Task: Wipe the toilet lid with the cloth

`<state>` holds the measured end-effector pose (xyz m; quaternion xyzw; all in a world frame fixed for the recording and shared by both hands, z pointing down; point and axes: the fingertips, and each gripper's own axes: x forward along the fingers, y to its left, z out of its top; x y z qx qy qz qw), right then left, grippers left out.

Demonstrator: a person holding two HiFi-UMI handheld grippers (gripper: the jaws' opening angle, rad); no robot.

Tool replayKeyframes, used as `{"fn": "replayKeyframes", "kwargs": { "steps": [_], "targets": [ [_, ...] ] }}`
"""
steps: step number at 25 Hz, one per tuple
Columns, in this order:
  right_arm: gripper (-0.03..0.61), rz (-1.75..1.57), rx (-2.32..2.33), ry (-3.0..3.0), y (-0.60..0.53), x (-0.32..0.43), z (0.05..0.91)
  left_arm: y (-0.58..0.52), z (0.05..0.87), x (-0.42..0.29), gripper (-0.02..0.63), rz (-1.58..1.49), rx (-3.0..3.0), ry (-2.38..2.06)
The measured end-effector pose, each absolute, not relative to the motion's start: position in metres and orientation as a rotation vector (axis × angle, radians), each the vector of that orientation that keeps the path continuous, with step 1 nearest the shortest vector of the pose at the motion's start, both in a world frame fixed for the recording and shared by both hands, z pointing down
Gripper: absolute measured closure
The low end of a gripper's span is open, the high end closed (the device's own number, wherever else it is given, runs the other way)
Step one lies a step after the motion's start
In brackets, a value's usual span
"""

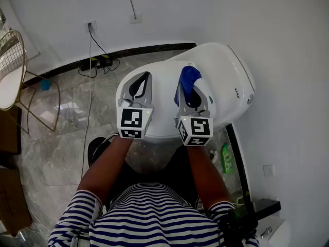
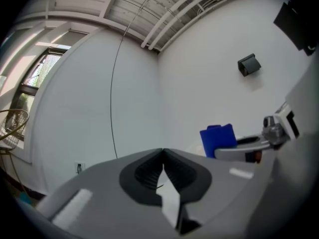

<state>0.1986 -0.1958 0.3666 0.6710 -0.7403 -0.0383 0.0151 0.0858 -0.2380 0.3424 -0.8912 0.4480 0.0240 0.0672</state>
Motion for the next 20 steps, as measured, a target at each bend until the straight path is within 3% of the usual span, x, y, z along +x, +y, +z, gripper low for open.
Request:
{"fn": "replayKeyframes", "kwargs": {
  "steps": [8,20],
  "targets": [
    [0.515,-0.244,1.900,-2.162,-0.232,0.235,0.374,-0.241,0.341,0.081,0.609,0.077,-2.681,1.371],
    [0.516,-0.709,0.963,-1.745,-0.315,0.250,0.424,-0.245,0.339,0.058,0.609,0.072,-2.630,1.447]
  ]
}}
